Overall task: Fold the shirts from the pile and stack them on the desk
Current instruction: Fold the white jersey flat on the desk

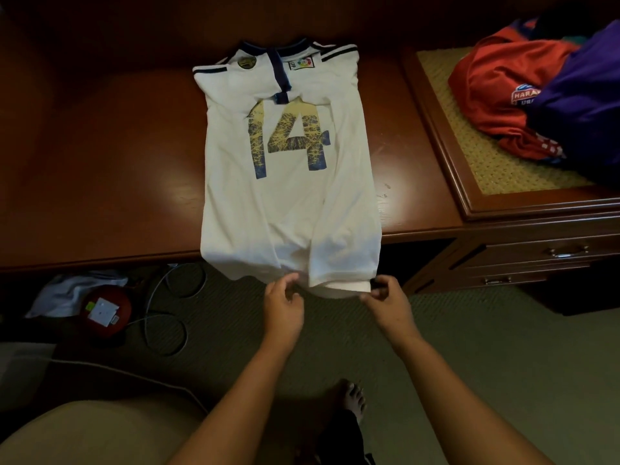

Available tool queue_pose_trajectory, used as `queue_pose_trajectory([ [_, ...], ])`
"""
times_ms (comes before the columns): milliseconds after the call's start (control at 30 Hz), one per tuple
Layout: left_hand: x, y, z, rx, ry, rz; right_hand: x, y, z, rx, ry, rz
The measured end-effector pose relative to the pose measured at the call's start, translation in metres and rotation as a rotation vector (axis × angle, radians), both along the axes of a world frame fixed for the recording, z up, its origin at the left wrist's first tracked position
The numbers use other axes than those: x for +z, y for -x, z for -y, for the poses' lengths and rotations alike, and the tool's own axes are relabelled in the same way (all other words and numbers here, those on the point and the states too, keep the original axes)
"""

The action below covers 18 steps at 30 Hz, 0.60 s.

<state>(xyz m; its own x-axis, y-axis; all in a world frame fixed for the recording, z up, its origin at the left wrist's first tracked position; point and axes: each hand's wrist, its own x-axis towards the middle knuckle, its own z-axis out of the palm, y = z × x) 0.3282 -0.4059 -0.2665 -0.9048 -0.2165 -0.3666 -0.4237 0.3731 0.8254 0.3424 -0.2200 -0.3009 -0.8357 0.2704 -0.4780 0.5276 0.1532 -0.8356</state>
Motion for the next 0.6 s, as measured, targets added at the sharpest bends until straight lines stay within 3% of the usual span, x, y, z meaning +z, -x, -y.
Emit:
queue_pose_trajectory([
  [133,-0.009,-0.005,0.041,0.302,-0.12,0.098,-0.006,0.0,-0.017,-0.036,0.031,0.083],
  [233,-0.009,0.004,0.066,0.523,-0.283,0.116,-0.001,0.025,-0.016,-0.226,0.304,0.054],
  [367,-0.007,0.026,0.086,0.454,-0.344,0.17,0.012,0.052,-0.004,-0.225,0.482,0.031],
  [500,-0.004,0.038,0.099,0.36,-0.365,0.201,0.015,0.055,0.001,-0.179,0.437,-0.02],
  [600,-0.006,0.036,0.108,0.361,-0.294,0.124,0.014,0.052,-0.003,-0.139,0.348,-0.043],
])
